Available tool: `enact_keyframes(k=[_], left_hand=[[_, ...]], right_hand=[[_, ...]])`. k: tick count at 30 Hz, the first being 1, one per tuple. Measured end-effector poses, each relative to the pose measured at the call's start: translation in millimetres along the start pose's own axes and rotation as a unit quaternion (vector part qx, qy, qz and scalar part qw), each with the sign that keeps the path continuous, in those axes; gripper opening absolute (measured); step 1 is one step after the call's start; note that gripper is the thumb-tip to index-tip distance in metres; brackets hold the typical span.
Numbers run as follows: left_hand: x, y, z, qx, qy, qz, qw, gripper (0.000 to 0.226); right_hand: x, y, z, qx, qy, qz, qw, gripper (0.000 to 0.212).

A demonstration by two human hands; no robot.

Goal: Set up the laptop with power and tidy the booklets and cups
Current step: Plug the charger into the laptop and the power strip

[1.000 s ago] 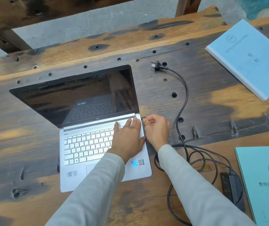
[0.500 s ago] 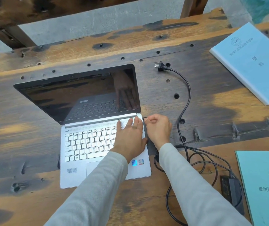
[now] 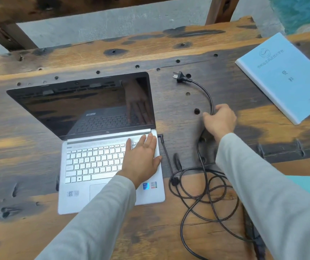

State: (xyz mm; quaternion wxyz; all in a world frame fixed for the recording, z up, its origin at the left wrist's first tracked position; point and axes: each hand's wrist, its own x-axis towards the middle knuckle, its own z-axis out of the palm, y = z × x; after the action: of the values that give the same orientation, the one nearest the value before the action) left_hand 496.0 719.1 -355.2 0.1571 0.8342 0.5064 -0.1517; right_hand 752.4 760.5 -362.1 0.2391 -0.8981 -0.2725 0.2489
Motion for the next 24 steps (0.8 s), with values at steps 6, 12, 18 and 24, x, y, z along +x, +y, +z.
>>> enact_keyframes(k=[6, 12, 18, 24], left_hand=[[-1.7, 3.2, -0.1, -0.015, -0.012, -0.008, 1.000, 0.067], [-9.8, 12.5, -12.4, -0.023, -0.025, -0.001, 0.999, 0.069], [-31.9, 27.5, -27.6, -0.139, -0.002, 0.012, 0.990, 0.064], [-61.2, 58.0, -57.4, -0.487, -0.009, -0.055, 0.872, 0.040]], right_hand=[[-11.7, 19.8, 1.8, 0.216, -0.095, 0.158, 0.959, 0.021], [-42.9, 15.0, 2.6, 0.191, -0.171, 0.152, 0.955, 0.028], [-92.2, 12.5, 6.4, 0.282, -0.196, 0.131, 0.930, 0.010], [-169.1, 10.1, -35.4, 0.413, -0.221, 0.068, 0.881, 0.018]])
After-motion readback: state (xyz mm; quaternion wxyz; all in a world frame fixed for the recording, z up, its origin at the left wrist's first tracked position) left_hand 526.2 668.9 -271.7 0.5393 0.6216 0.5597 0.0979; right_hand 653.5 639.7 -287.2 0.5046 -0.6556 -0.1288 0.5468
